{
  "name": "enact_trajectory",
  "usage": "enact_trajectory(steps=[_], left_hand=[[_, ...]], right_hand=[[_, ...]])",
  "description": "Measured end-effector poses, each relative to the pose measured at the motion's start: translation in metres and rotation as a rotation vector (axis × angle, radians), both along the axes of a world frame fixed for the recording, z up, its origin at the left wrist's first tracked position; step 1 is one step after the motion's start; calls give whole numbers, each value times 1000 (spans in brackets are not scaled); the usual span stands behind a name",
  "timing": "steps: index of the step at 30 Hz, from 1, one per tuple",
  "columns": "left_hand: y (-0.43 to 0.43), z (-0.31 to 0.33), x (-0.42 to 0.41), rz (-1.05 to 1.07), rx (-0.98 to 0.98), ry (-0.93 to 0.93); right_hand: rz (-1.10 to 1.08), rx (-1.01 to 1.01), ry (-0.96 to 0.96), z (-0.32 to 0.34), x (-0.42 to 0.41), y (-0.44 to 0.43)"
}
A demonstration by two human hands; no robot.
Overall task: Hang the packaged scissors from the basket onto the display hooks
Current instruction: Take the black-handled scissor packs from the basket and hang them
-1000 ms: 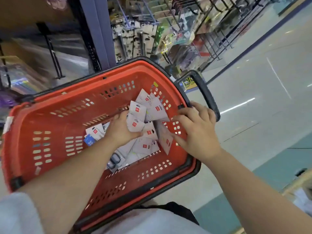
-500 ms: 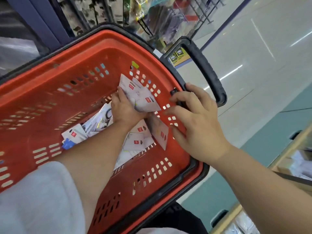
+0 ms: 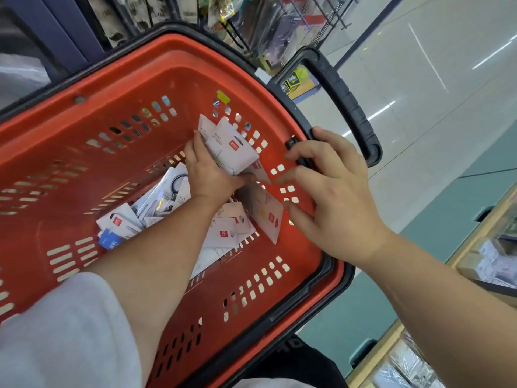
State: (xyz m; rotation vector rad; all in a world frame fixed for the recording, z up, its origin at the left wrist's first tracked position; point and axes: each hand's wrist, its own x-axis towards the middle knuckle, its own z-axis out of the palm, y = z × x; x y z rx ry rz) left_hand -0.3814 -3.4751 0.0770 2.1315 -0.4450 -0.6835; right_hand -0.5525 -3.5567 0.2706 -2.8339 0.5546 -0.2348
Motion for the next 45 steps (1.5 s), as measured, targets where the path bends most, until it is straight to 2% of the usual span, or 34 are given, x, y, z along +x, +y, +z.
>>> enact_trajectory(steps=[8, 13, 19, 23, 30, 41, 45], left_hand=[[4, 0, 4, -50, -27, -102], [5, -1, 12, -43, 6, -25], [-2, 6, 17, -132, 132, -167], [0, 10, 21, -130, 58, -69], [5, 27, 25, -97, -24, -56], [43, 89, 27, 17, -141, -148], [57, 129, 31, 109, -311, -184]], right_hand=[[3, 6, 13, 0, 1, -3], [9, 11, -5, -1, 1, 0], [-1, 10, 16, 0, 0, 0], [5, 2, 15, 0, 0, 0], [12, 0, 15, -2, -1, 0], [21, -26, 44, -3, -2, 0], [15, -24, 18, 0, -2, 2]])
